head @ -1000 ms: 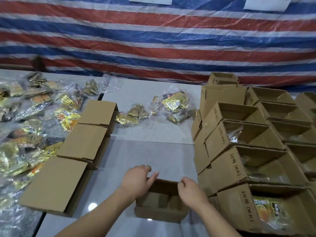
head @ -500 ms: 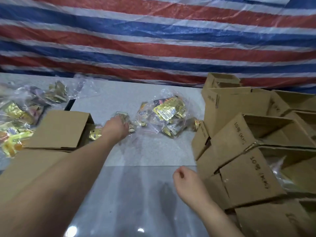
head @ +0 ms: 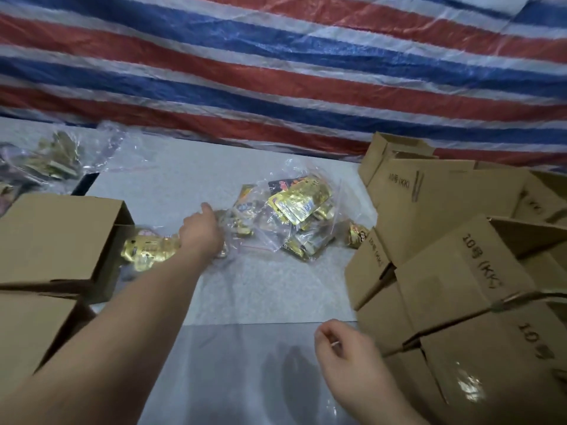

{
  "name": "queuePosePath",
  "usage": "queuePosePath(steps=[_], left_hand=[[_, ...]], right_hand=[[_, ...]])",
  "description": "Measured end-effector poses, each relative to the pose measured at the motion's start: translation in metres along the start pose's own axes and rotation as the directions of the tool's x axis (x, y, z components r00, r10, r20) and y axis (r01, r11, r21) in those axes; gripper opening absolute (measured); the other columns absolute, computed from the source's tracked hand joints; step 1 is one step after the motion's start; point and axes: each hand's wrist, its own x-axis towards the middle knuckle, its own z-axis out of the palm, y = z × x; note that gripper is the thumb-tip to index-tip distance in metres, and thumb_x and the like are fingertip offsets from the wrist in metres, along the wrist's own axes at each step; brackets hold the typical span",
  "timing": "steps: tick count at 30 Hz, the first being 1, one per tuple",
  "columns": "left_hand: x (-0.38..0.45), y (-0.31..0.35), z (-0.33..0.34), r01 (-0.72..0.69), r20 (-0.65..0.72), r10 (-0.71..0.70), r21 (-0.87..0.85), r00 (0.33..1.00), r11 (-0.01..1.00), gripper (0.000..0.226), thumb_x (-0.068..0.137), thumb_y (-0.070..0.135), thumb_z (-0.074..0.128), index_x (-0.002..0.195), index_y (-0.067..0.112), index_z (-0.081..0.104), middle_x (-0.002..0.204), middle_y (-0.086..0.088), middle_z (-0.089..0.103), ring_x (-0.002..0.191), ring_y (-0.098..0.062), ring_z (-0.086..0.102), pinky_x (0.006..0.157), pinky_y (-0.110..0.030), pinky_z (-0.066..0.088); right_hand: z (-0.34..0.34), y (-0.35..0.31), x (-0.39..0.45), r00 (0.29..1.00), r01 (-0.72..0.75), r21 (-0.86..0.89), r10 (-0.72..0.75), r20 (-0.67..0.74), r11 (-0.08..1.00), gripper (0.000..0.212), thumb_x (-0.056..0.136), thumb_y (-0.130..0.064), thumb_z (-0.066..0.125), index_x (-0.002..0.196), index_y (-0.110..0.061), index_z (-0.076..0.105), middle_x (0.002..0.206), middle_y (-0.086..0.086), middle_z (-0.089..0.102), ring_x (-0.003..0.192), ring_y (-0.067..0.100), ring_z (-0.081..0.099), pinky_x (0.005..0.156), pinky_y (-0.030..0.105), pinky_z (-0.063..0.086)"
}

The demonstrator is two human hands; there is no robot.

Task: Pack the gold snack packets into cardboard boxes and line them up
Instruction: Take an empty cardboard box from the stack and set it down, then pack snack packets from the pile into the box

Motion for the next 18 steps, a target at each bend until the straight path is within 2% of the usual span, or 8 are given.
queuePosePath(steps=[5, 8, 10, 11, 13, 14, 15, 18], left_hand=[[-0.045, 0.012, -0.053, -0.035, 0.142, 0.07, -0.233, 0.987, 0.972, 0.053, 0.092, 0.017, 0.046, 0.143, 0.018, 0.034, 0.124, -0.022, 0.052, 0.111, -0.042, 0.054, 0.092, -0.046, 0.047], [-0.103, 0.027, -0.099, -0.238, 0.024, 0.273, -0.418, 0.962, 0.877, 0.047, 0.097, 0.018, 0.042, 0.144, 0.024, 0.039, 0.12, -0.01, 0.063, 0.093, -0.023, 0.061, 0.08, -0.032, 0.049], [-0.147, 0.044, -0.133, -0.371, -0.077, 0.383, -0.483, 0.92, 0.793, 0.045, 0.099, 0.017, 0.042, 0.142, 0.031, 0.04, 0.117, 0.007, 0.061, 0.085, -0.007, 0.058, 0.072, -0.02, 0.044], [-0.171, 0.054, -0.148, -0.414, -0.107, 0.425, -0.525, 0.899, 0.744, 0.045, 0.1, 0.018, 0.042, 0.142, 0.034, 0.04, 0.12, 0.013, 0.057, 0.092, -0.002, 0.056, 0.078, -0.017, 0.042], [-0.217, 0.076, -0.177, -0.465, -0.157, 0.483, -0.625, 0.861, 0.626, 0.043, 0.101, 0.022, 0.043, 0.139, 0.042, 0.041, 0.126, 0.028, 0.051, 0.107, 0.012, 0.05, 0.088, -0.008, 0.036], [-0.238, 0.088, -0.189, -0.485, -0.178, 0.511, -0.668, 0.841, 0.564, 0.042, 0.101, 0.024, 0.043, 0.137, 0.046, 0.041, 0.127, 0.034, 0.049, 0.112, 0.017, 0.047, 0.091, -0.004, 0.035], [-0.258, 0.1, -0.198, -0.492, -0.189, 0.531, -0.701, 0.826, 0.515, 0.041, 0.101, 0.025, 0.043, 0.136, 0.046, 0.041, 0.131, 0.033, 0.049, 0.119, 0.017, 0.044, 0.097, -0.004, 0.034], [-0.311, 0.129, -0.216, -0.473, -0.177, 0.56, -0.761, 0.81, 0.443, 0.044, 0.103, 0.03, 0.04, 0.147, 0.034, 0.036, 0.146, 0.017, 0.044, 0.135, 0.001, 0.038, 0.114, -0.03, 0.033]], right_hand=[[-0.03, -0.035, -0.004, 0.999, -0.009, 0.055, 0.01, -0.03, 0.998, 0.02, 0.092, -0.025, 0.058, 0.073, -0.02, 0.062, 0.053, -0.012, 0.056, 0.052, 0.002, 0.049, 0.054, 0.015, 0.038], [-0.05, -0.072, -0.005, 0.994, -0.082, 0.304, 0.102, -0.049, 0.949, 0.017, 0.093, -0.03, 0.061, 0.079, -0.021, 0.066, 0.071, -0.01, 0.065, 0.073, 0.004, 0.059, 0.066, 0.022, 0.045], [-0.065, -0.098, -0.008, 0.986, -0.152, 0.495, 0.169, 0.011, 0.856, 0.021, 0.089, -0.044, 0.066, 0.098, -0.025, 0.064, 0.101, -0.008, 0.067, 0.099, 0.011, 0.062, 0.088, 0.03, 0.05], [-0.075, -0.11, -0.012, 0.979, -0.192, 0.592, 0.192, 0.064, 0.783, 0.042, 0.083, -0.056, 0.067, 0.111, -0.025, 0.06, 0.115, -0.007, 0.063, 0.11, 0.013, 0.058, 0.099, 0.036, 0.047], [-0.094, -0.126, -0.022, 0.967, -0.253, 0.753, 0.156, 0.199, 0.608, 0.078, 0.066, -0.072, 0.063, 0.128, -0.026, 0.053, 0.13, -0.004, 0.056, 0.121, 0.019, 0.052, 0.105, 0.042, 0.042], [-0.104, -0.132, -0.031, 0.961, -0.271, 0.793, 0.112, 0.251, 0.546, 0.082, 0.065, -0.074, 0.062, 0.131, -0.027, 0.056, 0.131, 0.0, 0.06, 0.121, 0.021, 0.055, 0.102, 0.041, 0.044], [-0.114, -0.138, -0.041, 0.961, -0.263, 0.823, 0.058, 0.272, 0.504, 0.078, 0.068, -0.074, 0.061, 0.13, -0.027, 0.061, 0.128, 0.002, 0.065, 0.118, 0.021, 0.06, 0.097, 0.039, 0.048], [-0.134, -0.148, -0.069, 0.962, -0.236, 0.906, -0.045, 0.268, 0.351, 0.06, 0.08, -0.067, 0.056, 0.113, -0.022, 0.076, 0.122, 0.008, 0.07, 0.115, 0.022, 0.066, 0.093, 0.035, 0.054]])
